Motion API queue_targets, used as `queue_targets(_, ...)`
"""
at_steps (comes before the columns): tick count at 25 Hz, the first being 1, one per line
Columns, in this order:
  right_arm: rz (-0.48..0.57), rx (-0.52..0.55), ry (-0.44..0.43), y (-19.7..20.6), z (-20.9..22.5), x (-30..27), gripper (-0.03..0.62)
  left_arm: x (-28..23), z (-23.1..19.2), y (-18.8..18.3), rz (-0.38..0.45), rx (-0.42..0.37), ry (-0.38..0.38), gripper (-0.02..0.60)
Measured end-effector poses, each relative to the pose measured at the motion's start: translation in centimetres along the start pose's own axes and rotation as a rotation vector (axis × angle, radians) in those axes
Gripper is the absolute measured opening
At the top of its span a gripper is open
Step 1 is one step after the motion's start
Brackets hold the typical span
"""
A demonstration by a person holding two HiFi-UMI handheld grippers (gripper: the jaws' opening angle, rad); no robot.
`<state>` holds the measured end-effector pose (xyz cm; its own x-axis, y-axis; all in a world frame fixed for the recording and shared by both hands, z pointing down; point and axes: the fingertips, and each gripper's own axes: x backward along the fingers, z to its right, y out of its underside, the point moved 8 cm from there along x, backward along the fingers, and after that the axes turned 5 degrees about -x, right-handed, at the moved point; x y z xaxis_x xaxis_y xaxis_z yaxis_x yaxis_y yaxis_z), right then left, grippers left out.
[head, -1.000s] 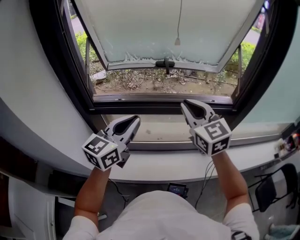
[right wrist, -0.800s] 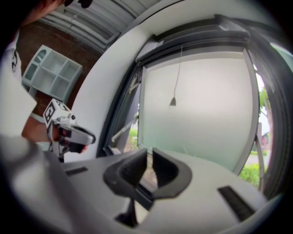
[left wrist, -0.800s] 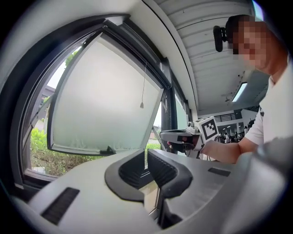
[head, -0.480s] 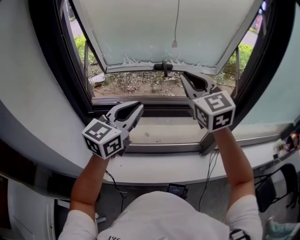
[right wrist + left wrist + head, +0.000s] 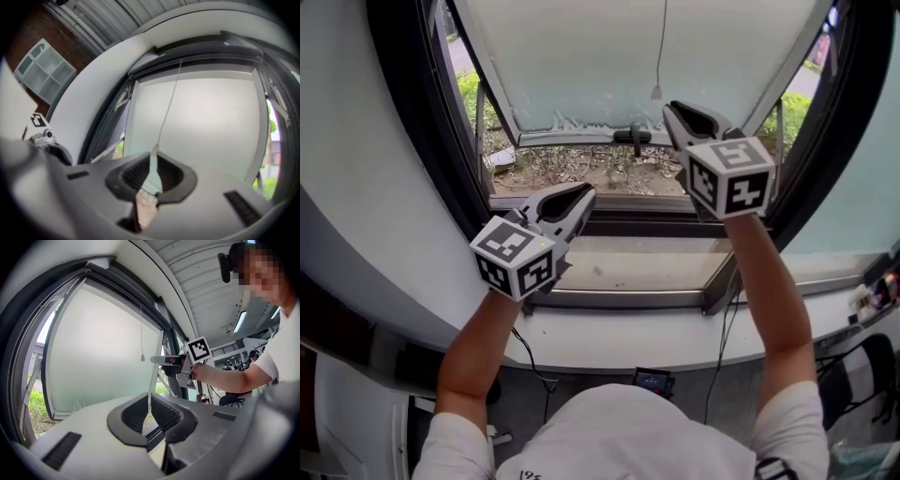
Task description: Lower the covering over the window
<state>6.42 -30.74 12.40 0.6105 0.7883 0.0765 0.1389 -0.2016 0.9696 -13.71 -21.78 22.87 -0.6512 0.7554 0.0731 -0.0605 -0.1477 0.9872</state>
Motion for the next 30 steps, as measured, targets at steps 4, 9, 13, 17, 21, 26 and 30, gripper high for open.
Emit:
queue_targets(4,0.012,-0.016,-0.01,-1.6,0.2,-1.5,0.114,0.0,0.4,-0.4,-0.002,-0.02,0.007,0.023)
queue_targets(9,-0.011,0.001,0.018,-2.8,0.1,-3.3,0.115,-0.1,0.4,-0.7,-0.007,-0.039,0.015,0.023)
queue_targets(13,-0.036,-0.022,0.047,-3.3,0.5,-4.6,0.115,0.1,0.4,-0.9,-0.017,-0.054,0.014,0.023)
queue_targets(17,-0.05,-0.029,0.06,-3.7,0.7,-5.3,0.114,0.3,0.4,-0.9,-0.021,-0.057,0.011,0.023)
queue_targets(21,-0.051,-0.023,0.072,-3.7,1.0,-5.5,0.11,0.4,0.4,-0.6,-0.035,-0.064,0.014,0.023)
queue_targets(26,-0.052,-0.017,0.095,-3.7,1.4,-5.6,0.071,0.4,0.4,-0.5,-0.042,-0.072,0.019,0.023)
queue_targets(30,-0.058,0.003,0.094,-4.0,1.3,-5.8,0.045,0.4,0.4,-0.3,-0.042,-0.074,0.024,0.023)
